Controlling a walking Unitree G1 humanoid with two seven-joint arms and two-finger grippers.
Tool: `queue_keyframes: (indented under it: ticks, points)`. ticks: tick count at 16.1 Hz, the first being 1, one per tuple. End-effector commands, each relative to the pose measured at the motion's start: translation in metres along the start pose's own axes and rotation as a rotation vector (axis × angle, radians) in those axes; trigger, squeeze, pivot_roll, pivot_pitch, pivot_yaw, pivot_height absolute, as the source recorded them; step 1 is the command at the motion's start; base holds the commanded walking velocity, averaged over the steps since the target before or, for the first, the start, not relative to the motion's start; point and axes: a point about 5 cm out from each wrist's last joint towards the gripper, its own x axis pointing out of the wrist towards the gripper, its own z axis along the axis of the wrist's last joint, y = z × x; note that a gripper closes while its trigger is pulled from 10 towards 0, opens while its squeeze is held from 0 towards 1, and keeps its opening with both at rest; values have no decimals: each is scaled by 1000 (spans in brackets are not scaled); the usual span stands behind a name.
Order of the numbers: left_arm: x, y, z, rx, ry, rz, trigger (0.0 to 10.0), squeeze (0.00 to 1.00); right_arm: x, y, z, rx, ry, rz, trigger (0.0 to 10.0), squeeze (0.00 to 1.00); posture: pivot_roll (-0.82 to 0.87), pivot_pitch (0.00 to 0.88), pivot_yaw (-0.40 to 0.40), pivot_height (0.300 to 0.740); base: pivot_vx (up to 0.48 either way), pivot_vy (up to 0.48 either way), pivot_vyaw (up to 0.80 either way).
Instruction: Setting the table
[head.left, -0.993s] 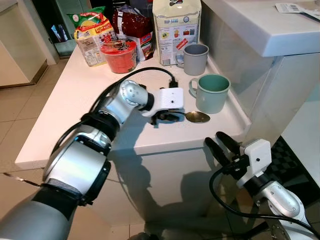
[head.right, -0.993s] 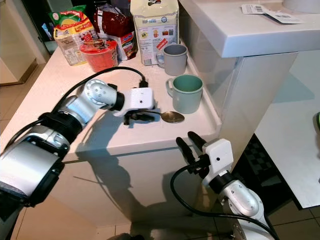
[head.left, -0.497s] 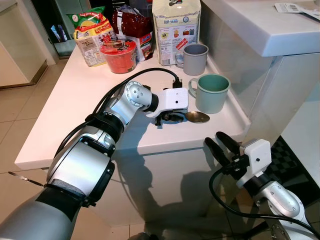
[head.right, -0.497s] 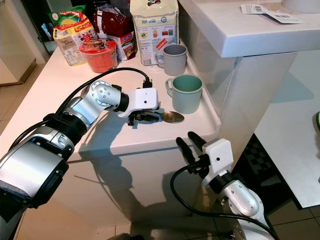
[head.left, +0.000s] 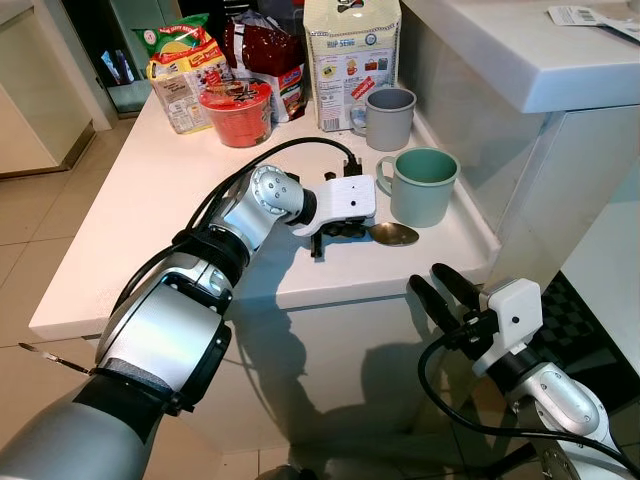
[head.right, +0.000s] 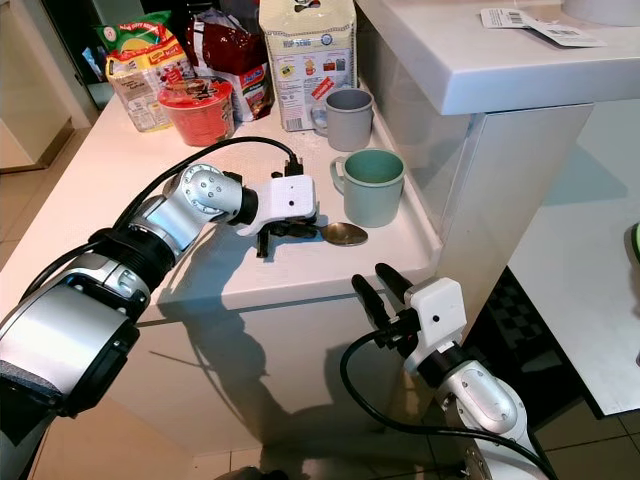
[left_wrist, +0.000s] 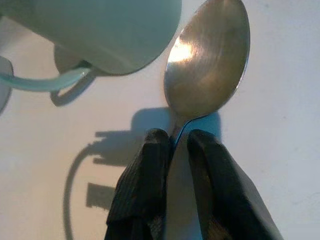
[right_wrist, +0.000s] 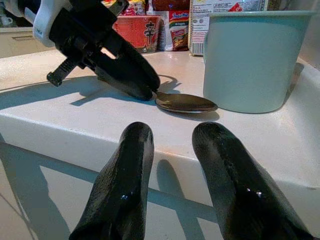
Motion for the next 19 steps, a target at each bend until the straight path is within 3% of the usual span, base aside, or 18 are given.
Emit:
queue_keyframes:
  ticks: [1, 2, 3, 9, 10, 12, 15, 19]
  points:
    - [-1, -1, -6, -28, 30, -15, 4314, 0, -1, 4, 2, -3, -10, 15, 10000, 0, -154, 0, 118, 740, 0, 0, 0]
    - [-1, -1, -6, -23, 36, -14, 8157, 0, -2, 4, 1, -3, -10, 15, 10000, 0, -154, 0, 120, 740, 0, 0, 0]
    - [-1, 0, -5, -18, 41, -11, 10000, 0, -2, 4, 0, -1, -9, 14, 10000, 0, -156, 0, 124, 740, 0, 0, 0]
    - [2, -1, -5, -15, 79, -30, 10000, 0, -4, 6, -2, 5, -9, 13, 10000, 0, -160, 0, 132, 740, 0, 0, 0]
    - [3, -3, -5, -20, 75, -43, 0, 0, -4, 7, -2, 6, -9, 13, 10000, 0, -160, 0, 132, 740, 0, 0, 0]
    - [4, -3, -4, -53, 41, -36, 0, 0, -4, 9, 0, 6, -11, 13, 10000, 0, -161, 0, 134, 740, 0, 0, 0]
    - [-6, 14, 6, -122, -43, 91, 0, 0, -4, 11, 1, 10, -13, 12, 10000, 0, -158, 0, 133, 740, 0, 0, 0]
    - [-16, 24, 8, -142, -82, 130, 0, 0, -3, 12, 2, 12, -13, 17, 10000, 0, -149, 0, 128, 740, 0, 0, 0]
